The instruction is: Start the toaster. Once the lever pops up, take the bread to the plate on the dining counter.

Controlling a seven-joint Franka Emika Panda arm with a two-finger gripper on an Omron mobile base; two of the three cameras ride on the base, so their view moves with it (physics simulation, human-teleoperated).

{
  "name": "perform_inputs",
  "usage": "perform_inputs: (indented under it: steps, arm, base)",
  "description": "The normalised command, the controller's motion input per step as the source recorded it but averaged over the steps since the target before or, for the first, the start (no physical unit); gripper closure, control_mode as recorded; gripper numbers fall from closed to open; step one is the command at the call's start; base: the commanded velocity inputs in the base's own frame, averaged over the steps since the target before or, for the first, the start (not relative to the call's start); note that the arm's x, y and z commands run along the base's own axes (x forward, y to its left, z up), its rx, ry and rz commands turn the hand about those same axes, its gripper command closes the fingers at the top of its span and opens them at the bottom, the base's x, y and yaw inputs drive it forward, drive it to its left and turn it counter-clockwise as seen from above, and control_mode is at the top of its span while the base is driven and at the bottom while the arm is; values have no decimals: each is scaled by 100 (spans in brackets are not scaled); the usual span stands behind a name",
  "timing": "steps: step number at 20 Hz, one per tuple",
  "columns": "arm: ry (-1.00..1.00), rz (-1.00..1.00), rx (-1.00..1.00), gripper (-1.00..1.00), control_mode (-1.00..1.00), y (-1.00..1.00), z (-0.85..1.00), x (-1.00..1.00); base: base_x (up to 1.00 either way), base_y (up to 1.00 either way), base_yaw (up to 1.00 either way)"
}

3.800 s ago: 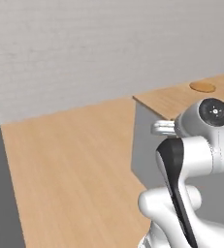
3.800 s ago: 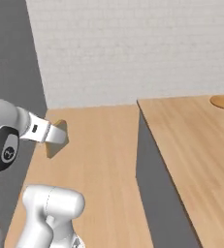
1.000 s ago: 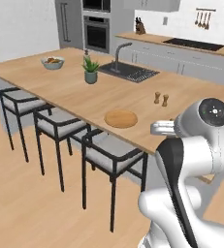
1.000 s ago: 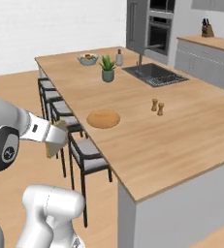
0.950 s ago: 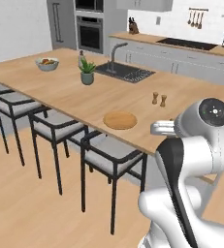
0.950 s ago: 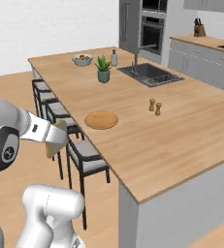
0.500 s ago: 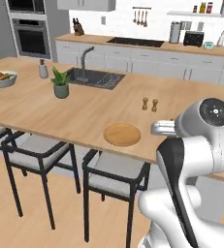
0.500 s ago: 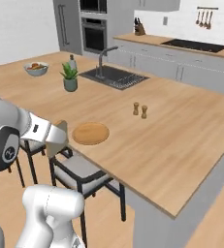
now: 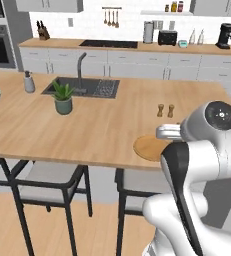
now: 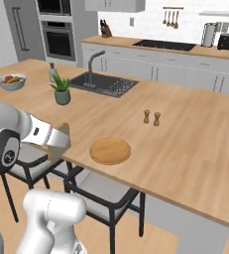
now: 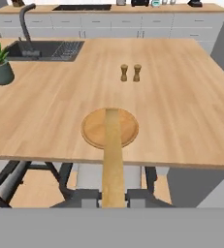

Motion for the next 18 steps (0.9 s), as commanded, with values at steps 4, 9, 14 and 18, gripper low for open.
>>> perform_inputs:
  steps: [4, 9, 14, 18]
  arm:
    - [0, 0, 0, 100, 100, 0, 0, 0]
    - [0, 0, 0, 100, 100, 0, 0, 0]
    - [0, 0, 1, 100, -100, -9, -4, 24]
    - [2, 21, 17, 100, -100, -66, -53, 90]
  base:
    - [24, 12, -7]
    - [12, 1, 0]
    - [14, -1, 0]
    - [0, 0, 0]
